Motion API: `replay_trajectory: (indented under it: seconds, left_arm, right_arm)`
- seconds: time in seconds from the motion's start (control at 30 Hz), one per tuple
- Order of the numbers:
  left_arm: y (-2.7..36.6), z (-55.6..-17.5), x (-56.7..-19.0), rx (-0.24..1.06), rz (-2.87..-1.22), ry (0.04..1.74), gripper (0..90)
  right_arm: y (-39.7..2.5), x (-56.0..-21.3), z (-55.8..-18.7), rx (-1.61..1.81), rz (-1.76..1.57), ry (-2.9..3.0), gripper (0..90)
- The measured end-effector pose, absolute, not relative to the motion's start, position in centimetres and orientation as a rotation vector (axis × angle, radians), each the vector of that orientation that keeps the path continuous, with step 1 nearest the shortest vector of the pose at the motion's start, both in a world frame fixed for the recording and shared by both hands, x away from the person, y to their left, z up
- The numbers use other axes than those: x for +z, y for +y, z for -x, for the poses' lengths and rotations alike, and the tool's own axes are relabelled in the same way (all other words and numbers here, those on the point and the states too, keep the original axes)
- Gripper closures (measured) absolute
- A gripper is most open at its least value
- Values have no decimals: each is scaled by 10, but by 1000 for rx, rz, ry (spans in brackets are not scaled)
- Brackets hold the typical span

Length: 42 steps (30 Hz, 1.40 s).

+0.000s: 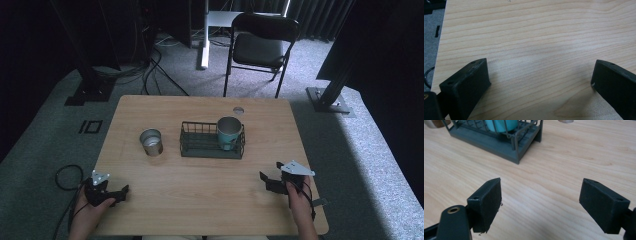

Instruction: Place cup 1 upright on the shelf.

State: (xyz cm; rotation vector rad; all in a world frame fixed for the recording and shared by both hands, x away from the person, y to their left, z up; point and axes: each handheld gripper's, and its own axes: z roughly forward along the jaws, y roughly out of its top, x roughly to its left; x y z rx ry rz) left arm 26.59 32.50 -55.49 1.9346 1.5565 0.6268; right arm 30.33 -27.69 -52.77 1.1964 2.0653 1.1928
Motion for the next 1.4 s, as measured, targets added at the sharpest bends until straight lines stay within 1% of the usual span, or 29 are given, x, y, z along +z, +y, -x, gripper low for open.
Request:
replay_trajectory:
  seconds: [0.17,0.27,0.33,0.43,0.7,0.73,0.87,1.27,1.4]
  left_arm:
    - [325,-266,-555,627,-1935,1556,23]
    - [325,-266,-555,628,-1933,1556,23]
    - [325,-266,-555,628,-1933,1556,23]
    - [325,-266,-555,628,-1933,1556,23]
    - [325,-266,-555,628,-1933,1556,23]
    - [325,-266,-555,628,-1933,1556,23]
    - [325,-266,-555,628,-1933,1556,23]
    - [325,-266,-555,628,-1933,1556,23]
    - [325,-266,-555,627,-1931,1557,23]
  right_arm:
    - [-284,-531,-300,1155,-1217,2084,176]
    - [-288,-534,-298,1211,-1258,2064,177]
    - [-291,-534,-296,1183,-1230,2073,177]
    - [-295,-535,-294,1172,-1250,2088,233]
    - [-304,-538,-288,1199,-1274,2113,233]
    - [-305,-539,-287,1211,-1282,2116,223]
    - [-307,-542,-284,1198,-1303,2122,130]
    - [-308,-548,-281,1164,-1263,2231,140]
    - [-307,-553,-282,1096,-1252,2285,140]
